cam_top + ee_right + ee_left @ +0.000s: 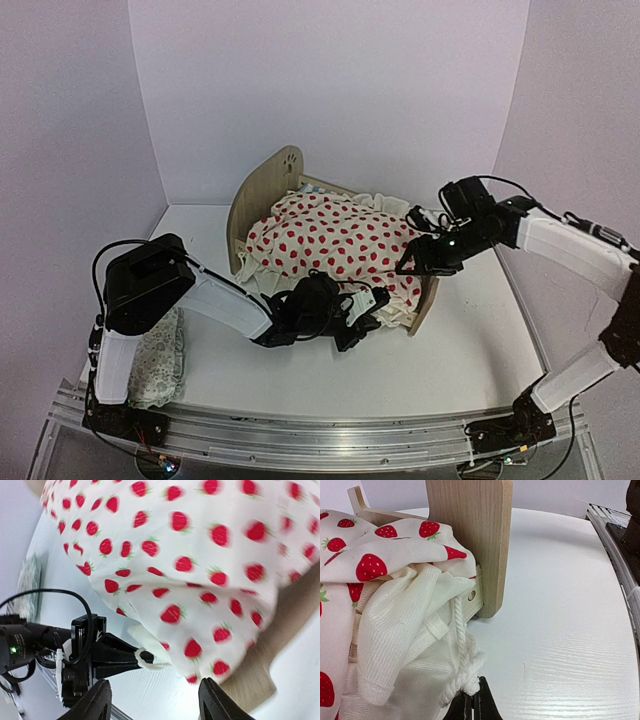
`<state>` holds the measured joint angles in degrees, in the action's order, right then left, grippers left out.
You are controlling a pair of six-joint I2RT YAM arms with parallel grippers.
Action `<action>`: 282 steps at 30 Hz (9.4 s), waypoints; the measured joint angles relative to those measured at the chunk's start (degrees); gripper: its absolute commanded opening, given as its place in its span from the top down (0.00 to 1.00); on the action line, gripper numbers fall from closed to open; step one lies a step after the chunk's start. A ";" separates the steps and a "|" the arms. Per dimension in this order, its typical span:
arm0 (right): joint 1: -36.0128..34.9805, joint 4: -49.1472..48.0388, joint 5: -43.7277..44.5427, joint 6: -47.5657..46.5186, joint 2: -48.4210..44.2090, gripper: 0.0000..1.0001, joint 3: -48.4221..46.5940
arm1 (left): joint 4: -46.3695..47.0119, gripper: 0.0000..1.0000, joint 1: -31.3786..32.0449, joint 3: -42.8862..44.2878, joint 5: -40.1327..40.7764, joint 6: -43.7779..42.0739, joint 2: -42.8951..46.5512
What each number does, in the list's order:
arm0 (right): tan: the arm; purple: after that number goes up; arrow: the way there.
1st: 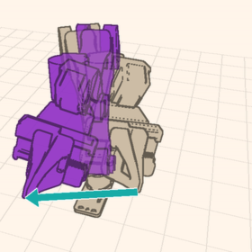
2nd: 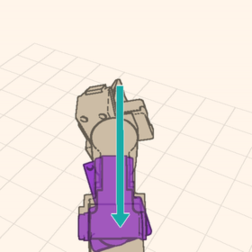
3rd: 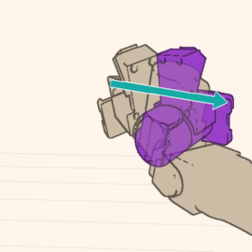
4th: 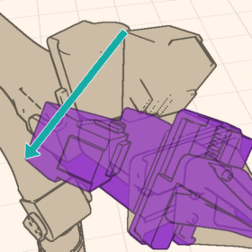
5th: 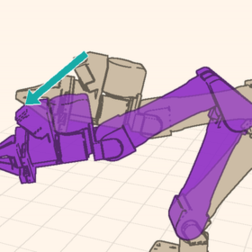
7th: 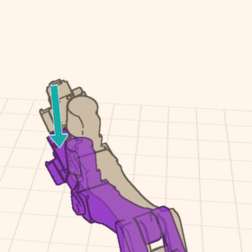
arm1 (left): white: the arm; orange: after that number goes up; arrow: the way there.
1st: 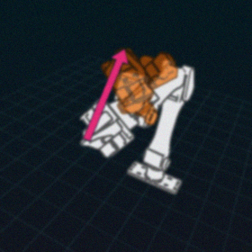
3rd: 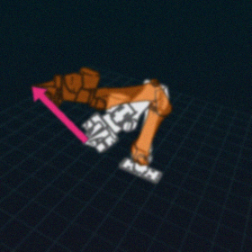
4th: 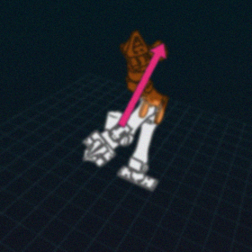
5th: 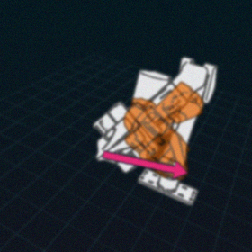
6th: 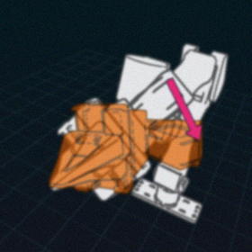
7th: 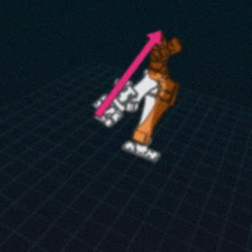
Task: Set up the pet bed
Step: Tie the right ropes of the mattress at the bed frame base.
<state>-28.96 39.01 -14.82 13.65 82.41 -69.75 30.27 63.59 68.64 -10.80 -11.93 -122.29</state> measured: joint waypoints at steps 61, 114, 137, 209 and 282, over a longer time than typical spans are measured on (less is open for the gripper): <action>-26.17 -10.89 49.68 48.83 18.82 0.76 12.21 | 19.28 1.00 1.99 -10.07 2.42 4.31 -6.44; -22.17 -11.31 45.63 41.94 22.47 0.92 7.33 | 19.73 1.00 1.99 -6.78 2.38 2.91 -9.17; -22.06 -8.34 48.31 39.78 23.51 0.89 4.58 | 19.61 1.00 1.99 -5.87 2.40 2.91 -9.44; -19.06 -2.64 41.36 38.92 25.04 0.85 2.01 | 17.65 1.00 1.35 1.09 0.52 3.20 -13.59; -17.67 -12.77 40.93 34.34 17.26 1.00 11.54 | 15.07 1.00 2.12 2.56 0.32 3.01 -13.36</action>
<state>-46.63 26.24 26.12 48.00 99.67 -58.21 45.34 65.71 71.20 -10.48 -8.92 -135.65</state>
